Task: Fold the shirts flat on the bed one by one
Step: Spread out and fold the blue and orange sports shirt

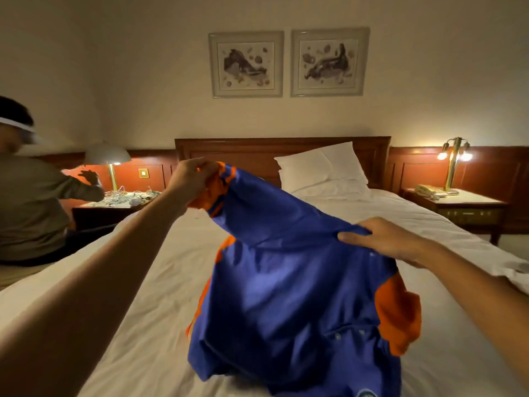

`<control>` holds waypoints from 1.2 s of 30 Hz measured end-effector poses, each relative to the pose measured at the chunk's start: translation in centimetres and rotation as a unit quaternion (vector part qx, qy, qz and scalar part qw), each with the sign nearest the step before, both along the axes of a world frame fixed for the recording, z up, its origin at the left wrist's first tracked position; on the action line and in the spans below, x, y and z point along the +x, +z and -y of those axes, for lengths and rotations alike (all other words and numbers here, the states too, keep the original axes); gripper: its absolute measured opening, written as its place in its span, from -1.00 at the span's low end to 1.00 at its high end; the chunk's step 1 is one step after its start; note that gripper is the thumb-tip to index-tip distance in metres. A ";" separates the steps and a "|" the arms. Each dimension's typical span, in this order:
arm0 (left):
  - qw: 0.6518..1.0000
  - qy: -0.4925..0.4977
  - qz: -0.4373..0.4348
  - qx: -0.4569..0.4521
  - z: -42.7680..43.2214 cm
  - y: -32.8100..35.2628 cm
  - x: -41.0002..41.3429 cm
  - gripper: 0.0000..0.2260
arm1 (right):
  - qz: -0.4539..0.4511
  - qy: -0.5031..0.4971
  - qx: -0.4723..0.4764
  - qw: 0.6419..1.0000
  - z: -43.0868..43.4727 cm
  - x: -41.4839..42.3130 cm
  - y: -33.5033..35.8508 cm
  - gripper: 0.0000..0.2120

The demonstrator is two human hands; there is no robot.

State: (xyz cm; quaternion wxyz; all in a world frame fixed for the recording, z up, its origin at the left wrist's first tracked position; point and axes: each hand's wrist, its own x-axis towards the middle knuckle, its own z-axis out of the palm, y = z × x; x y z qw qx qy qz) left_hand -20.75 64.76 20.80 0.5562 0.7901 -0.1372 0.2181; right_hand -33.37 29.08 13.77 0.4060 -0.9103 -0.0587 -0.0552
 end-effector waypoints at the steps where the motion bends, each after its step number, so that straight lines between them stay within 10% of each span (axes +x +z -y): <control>1: 0.999 -0.043 -0.027 -0.006 1.4 -0.1 -0.1 -0.76 | -0.023 -0.013 0.010 1.000 0.6 -0.3 -1.6 -0.38; 5: 0.955 -0.253 -0.152 -0.023 7.0 -3.5 0.1 -0.82 | -0.208 -0.043 -0.065 0.975 4.0 -2.6 -7.3 -0.29; 8: 0.915 -0.272 -0.249 0.166 9.3 -10.3 0.9 -0.71 | -0.354 -0.074 -0.143 0.921 5.9 -4.0 -9.9 -0.32; 13: 0.792 -0.218 -0.272 0.502 8.7 -22.8 0.1 -0.50 | -0.208 -0.080 -0.229 0.948 5.3 -1.9 -13.8 -0.56; 18: 0.816 -0.230 -0.266 0.459 6.9 -27.3 -1.2 -0.59 | -0.030 0.032 -0.184 0.982 0.0 2.5 -18.1 -0.57; 23: 0.874 -0.193 -0.147 0.420 6.2 -26.3 -0.7 -0.70 | -0.090 0.077 -0.167 0.979 -4.4 5.8 -20.2 -0.25; 26: 0.895 -0.209 -0.131 0.372 5.2 -24.5 -0.3 -0.74 | -0.118 0.091 -0.132 0.980 -5.4 6.9 -19.6 -0.53; 36: 0.911 -0.201 0.067 0.355 1.1 -10.0 -2.5 -0.89 | 0.048 0.166 -0.056 0.983 -7.1 3.5 -2.6 -0.37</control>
